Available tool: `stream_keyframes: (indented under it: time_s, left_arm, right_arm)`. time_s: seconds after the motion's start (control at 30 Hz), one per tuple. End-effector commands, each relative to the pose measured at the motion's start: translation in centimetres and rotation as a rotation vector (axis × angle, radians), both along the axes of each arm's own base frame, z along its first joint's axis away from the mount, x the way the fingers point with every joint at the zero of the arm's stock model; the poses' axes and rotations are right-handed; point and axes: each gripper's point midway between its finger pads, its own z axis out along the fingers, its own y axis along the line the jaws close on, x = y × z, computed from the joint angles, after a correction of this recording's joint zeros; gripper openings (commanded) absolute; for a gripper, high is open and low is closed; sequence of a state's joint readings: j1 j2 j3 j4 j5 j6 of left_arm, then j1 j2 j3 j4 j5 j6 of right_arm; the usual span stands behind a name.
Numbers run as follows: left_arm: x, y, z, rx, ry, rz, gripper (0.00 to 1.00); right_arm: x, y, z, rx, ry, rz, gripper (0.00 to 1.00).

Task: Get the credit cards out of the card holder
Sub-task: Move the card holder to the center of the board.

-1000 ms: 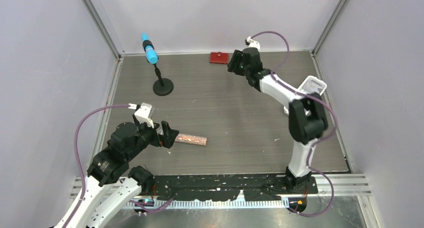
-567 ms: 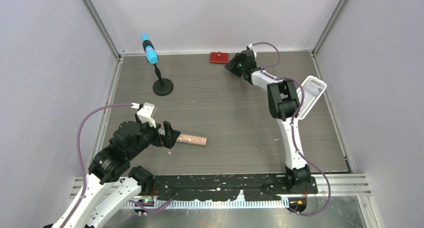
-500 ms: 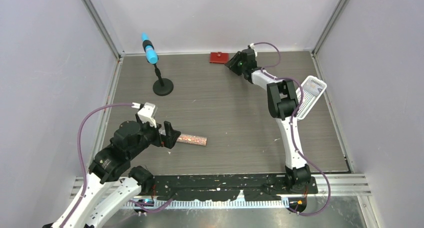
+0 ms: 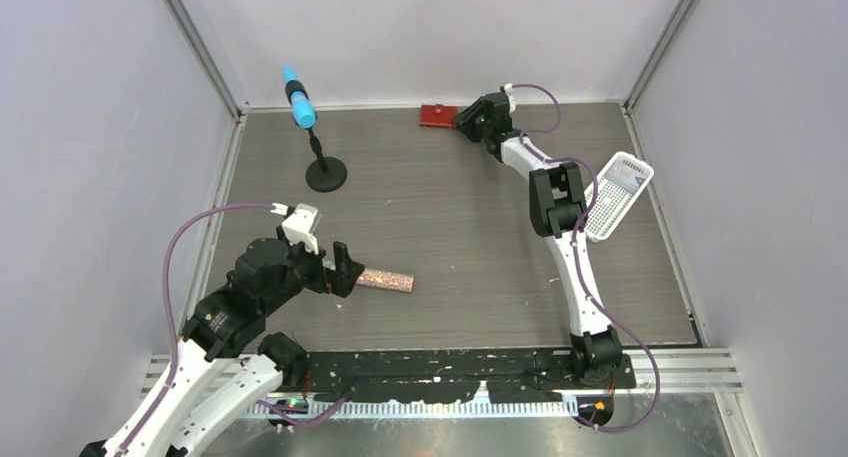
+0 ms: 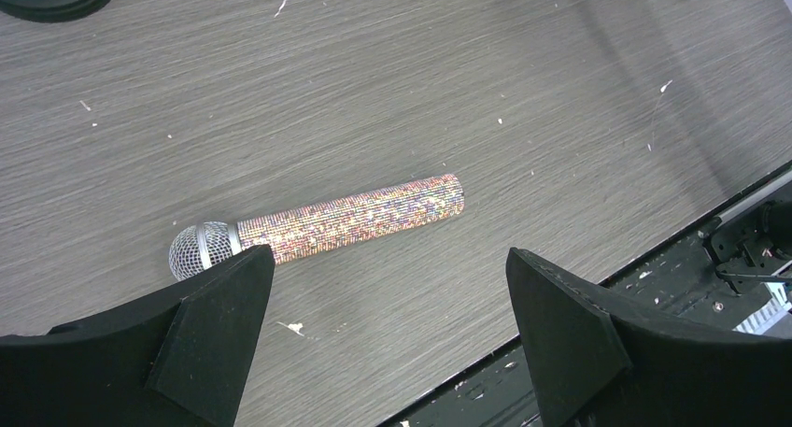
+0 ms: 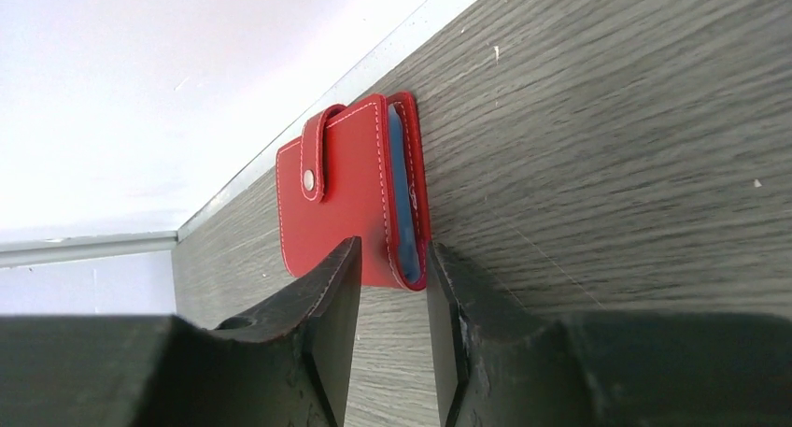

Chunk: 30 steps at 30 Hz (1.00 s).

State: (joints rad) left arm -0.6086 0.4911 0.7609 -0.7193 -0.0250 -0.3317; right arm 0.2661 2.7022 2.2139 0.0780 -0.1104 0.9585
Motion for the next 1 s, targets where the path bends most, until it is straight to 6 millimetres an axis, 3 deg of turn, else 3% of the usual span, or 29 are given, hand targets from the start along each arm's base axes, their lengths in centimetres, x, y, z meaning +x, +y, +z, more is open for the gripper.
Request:
stream_keyframes:
  time_s: [0.0, 0.1, 0.23, 0.33, 0.37, 0.4, 0.53, 0.57, 0.6, 0.63, 0.67, 0.7, 0.73, 0.77, 0.8, 0.83, 0.87, 0.9, 0.93, 0.97]
  left_arm:
    - [0.3, -0.1, 1.2, -0.003, -0.042, -0.009, 1.00]
    - [0.4, -0.1, 1.2, 0.000, -0.042, -0.007, 1.00]
    - [0.4, 0.0, 1.1, 0.004, -0.044, -0.004, 1.00]
    - [0.4, 0.1, 1.1, 0.007, -0.045, 0.003, 1.00]
    - [0.4, 0.2, 1.1, 0.007, -0.048, 0.005, 1.00]
    - [0.4, 0.3, 1.0, 0.010, -0.050, 0.007, 1.00]
    - [0.5, 0.5, 1.1, 0.015, -0.058, 0.018, 1.00]
    - [0.5, 0.6, 1.1, 0.017, -0.060, 0.020, 1.00]
    - [0.5, 0.7, 1.0, 0.019, -0.061, 0.024, 1.00]
    - [0.5, 0.7, 1.1, 0.017, -0.064, 0.025, 1.00]
    - [0.5, 0.8, 1.2, 0.017, -0.066, 0.027, 1.00]
    - [0.5, 0.7, 1.2, 0.015, -0.067, 0.026, 1.00]
    - [0.5, 0.7, 1.3, 0.013, -0.069, 0.025, 1.00]
    - [0.5, 0.7, 1.3, 0.014, -0.070, 0.023, 1.00]
    - [0.5, 0.7, 1.3, 0.014, -0.069, 0.023, 1.00]
    - [0.5, 0.7, 1.3, 0.016, -0.069, 0.022, 1.00]
    - [0.6, 0.7, 1.3, 0.020, -0.068, 0.024, 1.00]
    - [0.6, 0.8, 1.2, 0.024, -0.067, 0.026, 1.00]
    - [0.6, 0.8, 1.3, 0.026, -0.068, 0.027, 1.00]
    - [0.6, 0.9, 1.2, 0.029, -0.067, 0.028, 1.00]
  right_arm:
    - [0.6, 0.0, 0.1, 0.018, 0.013, -0.025, 0.38]
    - [0.6, -0.1, 0.1, 0.016, 0.016, -0.032, 0.28]
    - [0.4, -0.1, 0.2, 0.015, 0.019, -0.025, 0.08]
    - [-0.1, 0.0, 0.4, -0.004, 0.019, 0.003, 0.05]
    - [-0.1, 0.1, 2.0, 0.000, -0.010, 0.013, 0.05]
    - [-0.6, -0.1, 1.2, -0.013, 0.002, 0.020, 0.05]
    - [-2.4, -0.5, 4.3, -0.035, -0.051, 0.058, 0.05]
    - [-3.3, -0.6, 5.1, -0.050, -0.057, 0.074, 0.05]
    - [-3.8, -0.7, 7.1, -0.050, -0.082, 0.082, 0.05]
    - [-5.1, -0.9, 5.8, -0.070, -0.050, 0.100, 0.05]
    - [-5.8, -1.0, 8.0, -0.069, -0.075, 0.111, 0.05]
    - [-7.3, -1.4, 6.2, -0.095, -0.032, 0.123, 0.05]
    - [-8.1, -1.6, 8.3, -0.098, -0.057, 0.126, 0.05]
    - [-10.0, -2.2, 6.2, -0.128, -0.005, 0.138, 0.05]
    - [-10.9, -2.4, 8.1, -0.131, -0.031, 0.143, 0.05]
    - [-12.8, -2.9, 6.1, -0.155, 0.017, 0.157, 0.05]
    - [-13.9, -3.1, 7.4, -0.161, 0.004, 0.162, 0.05]
    - [-16.0, -3.6, 5.3, -0.186, 0.058, 0.178, 0.05]
    - [-17.1, -3.8, 6.7, -0.188, 0.039, 0.186, 0.05]
    - [-19.1, -4.2, 4.8, -0.211, 0.085, 0.206, 0.05]
